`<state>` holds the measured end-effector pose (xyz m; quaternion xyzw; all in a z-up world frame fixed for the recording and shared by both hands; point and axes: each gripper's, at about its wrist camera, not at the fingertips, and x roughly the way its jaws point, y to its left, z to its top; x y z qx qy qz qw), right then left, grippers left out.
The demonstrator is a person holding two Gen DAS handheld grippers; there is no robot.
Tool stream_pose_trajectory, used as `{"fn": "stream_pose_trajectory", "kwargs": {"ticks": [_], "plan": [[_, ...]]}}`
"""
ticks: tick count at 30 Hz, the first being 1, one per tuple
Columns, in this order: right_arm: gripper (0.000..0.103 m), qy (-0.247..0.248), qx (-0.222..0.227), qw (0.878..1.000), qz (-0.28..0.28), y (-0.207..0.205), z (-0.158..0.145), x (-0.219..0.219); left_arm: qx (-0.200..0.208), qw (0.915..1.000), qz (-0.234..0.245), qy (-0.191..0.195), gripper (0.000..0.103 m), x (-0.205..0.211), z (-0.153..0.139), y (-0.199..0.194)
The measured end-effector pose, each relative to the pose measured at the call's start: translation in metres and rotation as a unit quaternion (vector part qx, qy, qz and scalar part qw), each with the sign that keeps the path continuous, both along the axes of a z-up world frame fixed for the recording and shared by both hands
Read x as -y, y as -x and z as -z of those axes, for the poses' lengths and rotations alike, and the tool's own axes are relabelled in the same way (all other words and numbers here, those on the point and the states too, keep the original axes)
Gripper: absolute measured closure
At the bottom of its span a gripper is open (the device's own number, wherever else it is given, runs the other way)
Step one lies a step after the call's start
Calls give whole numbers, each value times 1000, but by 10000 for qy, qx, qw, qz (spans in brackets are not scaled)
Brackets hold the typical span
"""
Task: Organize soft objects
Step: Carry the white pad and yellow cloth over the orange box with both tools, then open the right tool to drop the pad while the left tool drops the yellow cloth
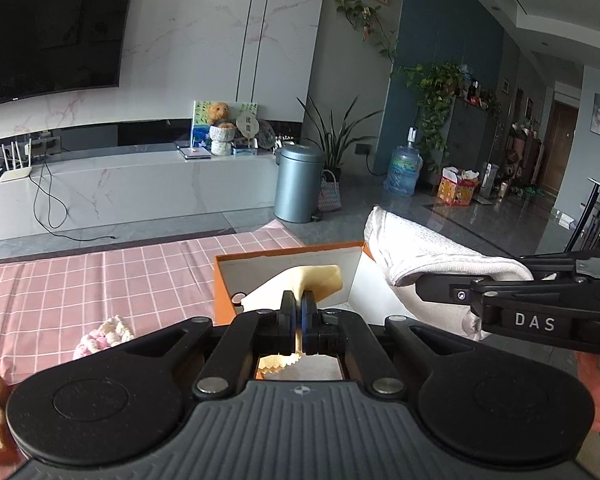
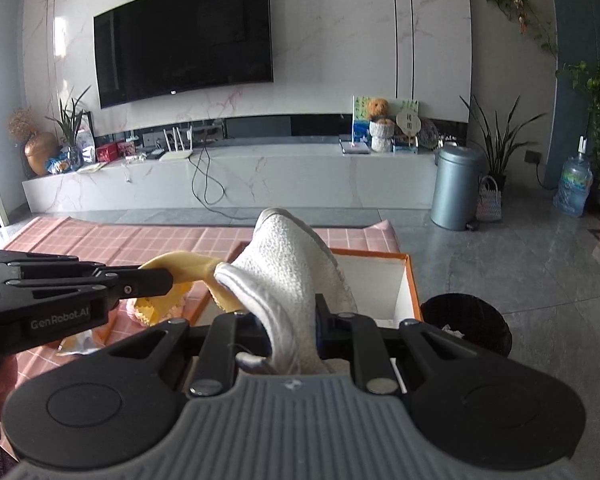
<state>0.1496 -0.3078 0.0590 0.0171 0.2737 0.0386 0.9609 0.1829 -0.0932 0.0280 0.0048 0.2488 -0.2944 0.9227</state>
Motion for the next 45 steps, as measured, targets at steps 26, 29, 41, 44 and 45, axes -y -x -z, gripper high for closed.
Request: {"fn": "stream_pose_trajectory", "kwargs": {"ticks": [26,29,41,44,45], "plan": [[83,179,-1862,9821,-229,-140,97,31,-601,9941,225,-869,101,62,47,-67],[76,146,-2066,9779,-281,-144,105,27,-644,9934,237,-922,101,61,49,-69],[43,150,-1824,9823,-393,-117,80,26,-515,9945,302,-855,101,52,33,-57],[33,289,-1663,9848,-418,-99,71,26,-666,9939,408,-779,101,52,31,-52],[32,368,-1627,9849,-454,-93,69,25,-759,9931,472,-760,101,53,31,-51]]}}
